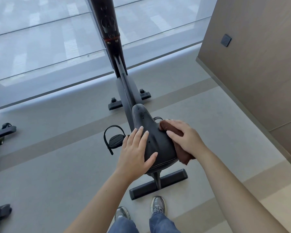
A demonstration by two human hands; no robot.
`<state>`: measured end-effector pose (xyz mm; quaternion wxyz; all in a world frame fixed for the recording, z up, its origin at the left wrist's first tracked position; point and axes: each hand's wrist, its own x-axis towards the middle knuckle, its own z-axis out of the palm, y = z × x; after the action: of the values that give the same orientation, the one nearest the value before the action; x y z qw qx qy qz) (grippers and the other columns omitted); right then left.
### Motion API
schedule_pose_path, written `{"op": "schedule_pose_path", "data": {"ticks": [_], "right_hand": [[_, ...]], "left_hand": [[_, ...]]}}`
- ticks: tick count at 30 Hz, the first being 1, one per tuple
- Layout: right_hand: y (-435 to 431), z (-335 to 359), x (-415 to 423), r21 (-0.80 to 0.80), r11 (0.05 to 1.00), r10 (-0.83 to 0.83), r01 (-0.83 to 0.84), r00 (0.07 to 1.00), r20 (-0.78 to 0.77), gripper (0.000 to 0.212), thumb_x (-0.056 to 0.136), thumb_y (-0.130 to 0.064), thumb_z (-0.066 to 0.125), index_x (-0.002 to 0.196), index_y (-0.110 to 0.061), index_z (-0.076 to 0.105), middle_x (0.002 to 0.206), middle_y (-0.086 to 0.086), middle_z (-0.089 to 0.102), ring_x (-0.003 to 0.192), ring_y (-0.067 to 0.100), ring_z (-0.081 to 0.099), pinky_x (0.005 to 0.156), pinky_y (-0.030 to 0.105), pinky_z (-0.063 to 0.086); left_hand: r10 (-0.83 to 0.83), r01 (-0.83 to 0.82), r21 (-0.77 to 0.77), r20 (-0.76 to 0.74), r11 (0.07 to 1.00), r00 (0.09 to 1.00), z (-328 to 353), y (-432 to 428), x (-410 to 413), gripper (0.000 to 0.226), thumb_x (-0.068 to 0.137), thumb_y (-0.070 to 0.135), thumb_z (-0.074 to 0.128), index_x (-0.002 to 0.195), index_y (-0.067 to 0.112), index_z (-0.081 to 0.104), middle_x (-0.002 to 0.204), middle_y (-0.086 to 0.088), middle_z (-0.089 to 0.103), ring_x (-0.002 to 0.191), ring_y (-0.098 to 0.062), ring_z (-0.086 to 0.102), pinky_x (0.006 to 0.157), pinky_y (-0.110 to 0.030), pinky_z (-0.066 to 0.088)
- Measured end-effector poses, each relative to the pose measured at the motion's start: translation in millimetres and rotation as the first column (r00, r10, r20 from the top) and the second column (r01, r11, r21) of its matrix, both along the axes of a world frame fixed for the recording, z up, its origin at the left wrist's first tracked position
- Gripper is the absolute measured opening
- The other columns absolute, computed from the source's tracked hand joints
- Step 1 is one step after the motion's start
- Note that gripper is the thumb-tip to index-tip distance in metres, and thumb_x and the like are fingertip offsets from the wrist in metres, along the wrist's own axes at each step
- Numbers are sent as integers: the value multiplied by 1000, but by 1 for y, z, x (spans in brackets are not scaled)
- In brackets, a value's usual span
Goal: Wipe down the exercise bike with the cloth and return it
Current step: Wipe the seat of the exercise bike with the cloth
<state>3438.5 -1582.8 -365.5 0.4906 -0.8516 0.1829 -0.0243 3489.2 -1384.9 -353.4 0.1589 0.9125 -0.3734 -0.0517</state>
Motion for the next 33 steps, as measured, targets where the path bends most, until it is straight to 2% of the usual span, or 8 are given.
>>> {"op": "schedule_pose_path", "data": {"ticks": [4,8,14,20,22,26,30,33], "right_hand": [[-8,14,25,154,984,115,-93,983,-141,37,87,-27,59,121,-41,56,123,-11,59,115,10,52,102,28,38],[27,6,-14,-242,965,-101,102,995,19,49,81,-32,65,128,-38,50,134,-7,48,120,21,41,98,26,29],[78,0,-26,-517,791,-246,326,944,219,45,77,-23,71,121,-24,61,129,12,54,115,40,47,87,52,46],[42,18,37,-436,900,-127,18,967,-221,46,89,-43,49,134,-38,41,136,-1,49,119,31,43,96,46,40],[40,20,43,-432,902,-124,-2,956,-264,46,90,-44,46,136,-39,38,136,0,49,120,31,44,96,45,40],[73,17,5,-610,789,-196,72,971,-139,48,90,-43,47,137,-35,38,144,2,40,127,30,35,95,50,37],[129,10,-23,-689,673,-308,267,949,67,44,83,-30,65,126,-25,56,136,13,50,122,41,45,85,55,45],[138,13,-7,-694,660,-385,289,923,18,41,85,-29,62,126,-25,56,138,13,48,125,42,41,88,58,43]], "left_hand": [[32,-33,-22,-17,999,999,1,6,-3,67,82,45,51,136,8,40,145,-12,35,134,-29,29,109,-41,17],[39,-40,-37,-31,999,999,0,13,-3,67,82,46,49,136,8,39,146,-11,34,135,-29,28,109,-41,17],[70,-73,-65,-49,995,996,-3,29,-2,68,81,45,49,137,8,38,146,-11,34,134,-29,28,109,-44,22],[53,-58,-75,-69,996,996,-1,39,3,69,83,45,53,139,10,33,147,-9,32,136,-26,25,111,-42,17],[24,-30,-76,-84,997,996,-3,42,5,70,84,44,56,140,11,31,148,-8,31,136,-25,23,111,-40,14],[-46,36,-99,-101,994,994,-9,50,11,72,81,48,52,140,11,33,146,-8,34,136,-25,25,111,-42,17],[-146,134,-120,-101,984,984,-14,63,24,74,79,51,50,139,10,34,146,-7,35,136,-25,26,111,-43,20],[-251,243,-79,-105,967,962,-16,77,38,75,83,55,47,143,15,27,150,-4,27,139,-21,17,113,-40,11]]}}
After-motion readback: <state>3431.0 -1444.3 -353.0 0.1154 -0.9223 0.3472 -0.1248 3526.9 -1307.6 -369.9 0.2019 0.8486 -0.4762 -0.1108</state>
